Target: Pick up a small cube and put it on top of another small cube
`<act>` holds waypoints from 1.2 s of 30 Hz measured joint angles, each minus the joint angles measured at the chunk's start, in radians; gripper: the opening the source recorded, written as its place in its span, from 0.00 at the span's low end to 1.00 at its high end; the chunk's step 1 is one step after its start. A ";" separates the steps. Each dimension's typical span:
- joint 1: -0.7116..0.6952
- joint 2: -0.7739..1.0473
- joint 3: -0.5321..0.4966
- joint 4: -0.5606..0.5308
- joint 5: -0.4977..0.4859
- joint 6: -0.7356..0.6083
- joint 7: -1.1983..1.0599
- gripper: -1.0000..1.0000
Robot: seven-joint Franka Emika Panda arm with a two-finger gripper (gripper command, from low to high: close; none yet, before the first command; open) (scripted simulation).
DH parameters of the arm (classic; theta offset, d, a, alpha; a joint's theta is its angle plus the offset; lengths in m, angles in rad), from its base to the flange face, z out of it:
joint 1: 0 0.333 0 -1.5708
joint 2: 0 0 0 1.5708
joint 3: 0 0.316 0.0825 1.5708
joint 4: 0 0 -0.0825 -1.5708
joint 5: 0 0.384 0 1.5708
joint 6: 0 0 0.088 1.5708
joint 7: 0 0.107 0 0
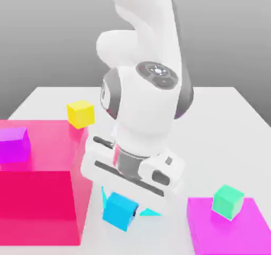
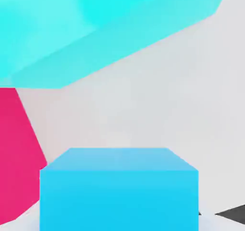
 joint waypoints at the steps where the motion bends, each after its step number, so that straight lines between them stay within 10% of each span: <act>1: 0.005 -0.015 -0.001 0.008 -0.022 -0.029 0.004 0.00; 12: 0.012 -0.266 -0.027 0.013 -0.075 -0.316 -0.174 0.00; 36: 0.055 -0.931 -0.433 -0.252 0.272 -0.597 -1.072 0.00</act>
